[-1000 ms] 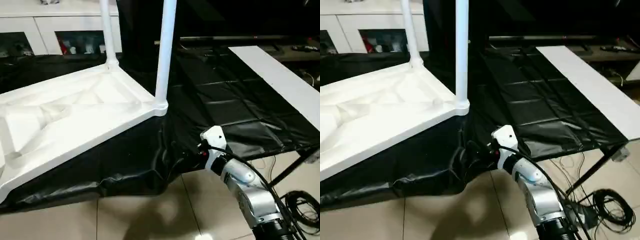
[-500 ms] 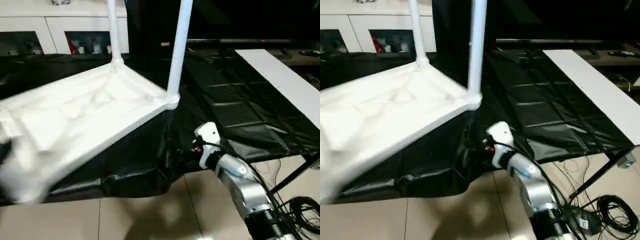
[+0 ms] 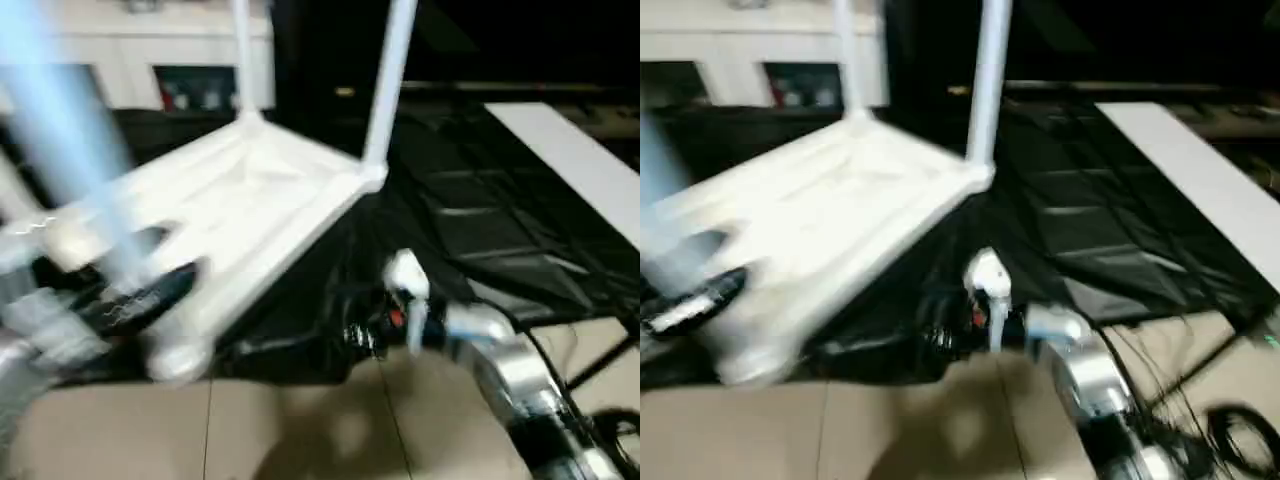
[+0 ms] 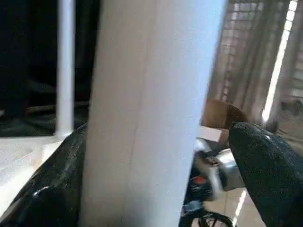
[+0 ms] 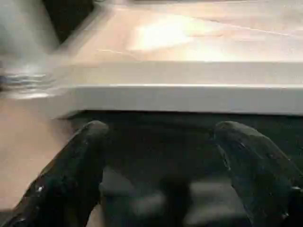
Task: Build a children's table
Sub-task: Rotate table base
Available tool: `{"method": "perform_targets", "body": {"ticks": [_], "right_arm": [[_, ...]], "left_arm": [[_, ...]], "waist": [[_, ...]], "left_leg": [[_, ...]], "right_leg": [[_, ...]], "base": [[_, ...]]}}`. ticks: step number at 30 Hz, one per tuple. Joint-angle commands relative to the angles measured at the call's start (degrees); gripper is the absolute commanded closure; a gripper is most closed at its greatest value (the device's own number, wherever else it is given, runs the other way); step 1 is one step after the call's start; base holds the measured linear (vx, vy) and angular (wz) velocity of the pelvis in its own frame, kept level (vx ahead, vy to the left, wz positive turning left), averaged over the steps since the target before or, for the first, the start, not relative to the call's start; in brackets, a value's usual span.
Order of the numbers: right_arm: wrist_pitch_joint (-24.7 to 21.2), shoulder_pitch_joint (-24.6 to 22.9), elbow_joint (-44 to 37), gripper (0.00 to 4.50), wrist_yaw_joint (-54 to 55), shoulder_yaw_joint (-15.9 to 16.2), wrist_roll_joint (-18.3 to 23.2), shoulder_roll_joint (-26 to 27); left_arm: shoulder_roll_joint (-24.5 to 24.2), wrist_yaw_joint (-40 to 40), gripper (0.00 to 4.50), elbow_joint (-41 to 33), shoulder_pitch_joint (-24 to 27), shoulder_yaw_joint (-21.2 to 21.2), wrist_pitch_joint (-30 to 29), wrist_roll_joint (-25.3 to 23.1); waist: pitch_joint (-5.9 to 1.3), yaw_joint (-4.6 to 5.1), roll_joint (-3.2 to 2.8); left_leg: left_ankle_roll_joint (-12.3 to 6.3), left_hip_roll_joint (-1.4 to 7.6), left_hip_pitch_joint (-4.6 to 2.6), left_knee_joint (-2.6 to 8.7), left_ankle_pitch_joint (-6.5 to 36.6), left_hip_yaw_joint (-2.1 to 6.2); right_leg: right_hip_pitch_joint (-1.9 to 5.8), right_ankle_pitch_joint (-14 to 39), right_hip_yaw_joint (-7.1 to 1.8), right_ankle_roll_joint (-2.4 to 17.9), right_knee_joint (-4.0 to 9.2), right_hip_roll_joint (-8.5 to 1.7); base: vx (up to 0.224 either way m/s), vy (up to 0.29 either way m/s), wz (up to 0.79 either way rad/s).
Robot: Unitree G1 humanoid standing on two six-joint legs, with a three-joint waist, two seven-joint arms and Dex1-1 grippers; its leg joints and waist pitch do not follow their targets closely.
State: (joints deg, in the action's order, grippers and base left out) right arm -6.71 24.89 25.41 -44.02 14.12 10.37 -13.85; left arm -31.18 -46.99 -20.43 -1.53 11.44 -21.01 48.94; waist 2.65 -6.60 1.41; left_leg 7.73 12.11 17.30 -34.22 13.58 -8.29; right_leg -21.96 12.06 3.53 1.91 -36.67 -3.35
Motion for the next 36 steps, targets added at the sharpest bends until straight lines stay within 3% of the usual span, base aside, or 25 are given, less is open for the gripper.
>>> {"method": "perform_targets", "body": {"ticks": [1, 3, 5, 6, 7, 8, 9, 10, 11, 12, 14, 15, 17, 22, 26, 36], "right_arm": [[1.39, 3.65, 9.47, 0.66, 12.5, -1.44, -4.95, 0.53], [1.85, 5.32, 12.33, 0.66, 15.66, -1.75, -5.64, 1.11], [3.16, 8.89, 17.61, 0.66, 19.45, -2.49, -6.14, 2.78], [3.24, 9.17, 17.97, 0.66, 19.63, -2.5, -6.16, 2.91], [4.36, 12.0, 21.97, 0.66, 20.88, -2.49, -6.84, 4.29], [5.13, 13.37, 24.16, 0.66, 21.5, -2.64, -7.21, 5.11], [5.52, 14.0, 25.19, 0.66, 21.96, -2.62, -7.5, 5.49], [6.32, 15.61, 27.71, 0.66, 23.06, -2.46, -8.04, 6.54], [7.08, 16.59, 29.49, 0.66, 23.87, -2.45, -8.5, 7.17], [7.72, 17.52, 31.1, 0.66, 24.19, -2.68, -8.41, 8.04], [9.34, 19.29, 34.81, 0.66, 24.01, -3.19, -8.5, 9.98], [9.86, 19.85, 36.18, 0.66, 23.75, -3.22, -8.61, 10.8], [10.85, 20.91, 38.98, 0.66, 23.63, -2.67, -9.69, 12.06], [11.9, 21.93, 42.09, 0.66, 23.16, -1.61, -11.34, 14.02], [14.51, 23.08, 44.79, 0.66, 20.56, -3.04, -10.83, 16.63], [18.26, 23.01, 46.04, 0.66, 13.42, -2.87, -11.66, 19.17]], "left_arm": [[2.21, 0.39, 0.02, 0.94, -4.77, -4.42, 0.5, -3.21], [3.25, 0.06, 0.02, 1.65, -6.51, -5.86, 0.16, -3.46], [4.87, -0.26, 0.02, 3.31, -9.95, -8.52, 0.23, -4.75], [4.99, -0.3, 0.02, 3.46, -10.2, -8.68, 0.24, -4.82], [6.26, -0.35, 0.02, 5.5, -12.87, -10.2, 1.24, -6.84], [6.76, -0.54, 0.02, 6.46, -14.09, -10.95, 1.49, -7.45], [7.0, -0.64, 0.02, 6.95, -14.67, -11.35, 1.64, -7.8], [7.75, -0.78, 0.02, 8.58, -16.39, -12.74, 2.63, -9.59], [8.24, -0.85, 0.02, 9.51, -17.31, -13.46, 3.29, -10.86], [9.05, -0.58, 0.02, 10.82, -18.57, -14.44, 3.92, -12.42], [10.99, 0.19, 0.02, 14.38, -21.37, -16.18, 6.05, -15.68], [11.73, 0.68, 0.02, 16.07, -22.63, -16.86, 6.87, -16.93], [12.83, 0.8, 0.02, 19.08, -24.76, -17.95, 8.94, -19.21], [15.39, -0.57, 0.02, 21.73, -27.93, -18.71, 9.74, -18.88], [19.44, -1.16, 0.02, 24.38, -31.74, -20.2, 11.63, -20.28], [21.75, -2.4, 0.02, 29.22, -34.02, -20.42, 14.5, -22.71]], "waist": [[-2.58, 0.39, -1.4], [-2.78, 0.35, -1.25], [-3.3, 0.46, -1.18], [-3.29, 0.59, -1.14], [-3.76, 0.73, -0.93], [-3.84, 0.89, -0.72], [-3.83, 1.0, -1.03], [-3.74, 1.28, -0.8], [-3.72, 1.35, -1.01], [-3.59, 1.47, -0.71], [-3.51, 1.55, -0.81], [-3.33, 1.49, -0.95], [-3.19, 1.52, -0.85], [-3.2, 1.58, -0.83], [-3.11, 1.71, -0.72], [-3.24, 2.84, -0.87]], "left_leg": [[1.58, 0.18, 1.03, 4.46, 8.82, -0.78], [1.98, -0.03, 1.04, 4.21, 7.53, -0.97], [1.88, -0.16, 1.87, 3.88, 4.79, -0.79], [1.69, -0.18, 2.01, 3.82, 3.98, -0.81], [1.24, -0.35, 2.39, 3.56, 1.27, -0.72], [0.94, -0.46, 2.47, 3.43, -0.09, -0.81], [0.59, -0.53, 2.53, 3.32, -0.57, -0.91], [0.22, -0.42, 2.76, 3.34, -0.65, -0.91], [-0.01, -0.38, 2.72, 3.31, -0.38, -0.89], [-0.18, -0.29, 2.81, 3.39, -0.19, -0.91], [-0.54, -0.14, 2.68, 3.48, 0.93, -0.97], [-0.66, -0.02, 2.49, 3.52, 1.6, -1.06], [-0.33, 0.12, 2.69, 3.69, 2.69, -0.92], [-0.48, 0.05, 2.79, 3.66, 2.22, -0.92], [-0.74, 0.26, 2.81, 3.76, 3.07, -0.9], [-2.37, 0.47, 2.94, 3.7, 3.2, -0.8]], "right_leg": [[2.08, 14.19, -2.99, 8.39, 4.77, -3.55], [2.0, 12.01, -2.98, 8.87, 4.55, -3.32], [2.8, 6.68, -2.95, 9.18, 3.72, -3.31], [2.7, 5.32, -2.96, 9.3, 3.62, -3.23], [3.05, 1.21, -2.9, 9.73, 3.04, -3.1], [2.96, -0.68, -2.87, 10.08, 3.0, -2.93], [2.75, -2.87, -2.79, 11.08, 2.86, -2.83], [2.71, -4.06, -2.72, 11.63, 2.81, -2.87], [2.77, -4.31, -2.7, 12.0, 2.71, -2.93], [2.8, -4.09, -2.72, 12.0, 2.82, -3.01], [2.65, -2.23, -2.68, 12.16, 2.92, -3.13], [2.3, -0.79, -2.72, 12.33, 3.15, -3.27], [2.64, -0.3, -2.73, 12.08, 3.16, -3.37], [2.74, -0.88, -2.74, 12.56, 3.06, -3.59], [2.7, -0.06, -2.72, 12.82, 3.2, -3.67], [2.92, -1.57, -2.57, 15.0, 3.23, -3.84]], "base": [[0.0, 0.0, 0.0], [0.0, 0.0, 0.0], [0.0, 0.0, 0.0], [0.0, 0.0, 0.0], [0.0, 0.0, 0.0], [0.0, 0.0, 0.0], [0.0, 0.0, 0.0], [0.0, 0.0, 0.0], [0.0, 0.0, 0.0], [0.0, 0.0, 0.0], [0.0, 0.0, 0.0], [0.0, 0.0, 0.0], [0.0, 0.0, 0.0], [0.0, 0.0, 0.0], [0.0, 0.0, 0.0], [0.0, 0.0, 0.0]]}}
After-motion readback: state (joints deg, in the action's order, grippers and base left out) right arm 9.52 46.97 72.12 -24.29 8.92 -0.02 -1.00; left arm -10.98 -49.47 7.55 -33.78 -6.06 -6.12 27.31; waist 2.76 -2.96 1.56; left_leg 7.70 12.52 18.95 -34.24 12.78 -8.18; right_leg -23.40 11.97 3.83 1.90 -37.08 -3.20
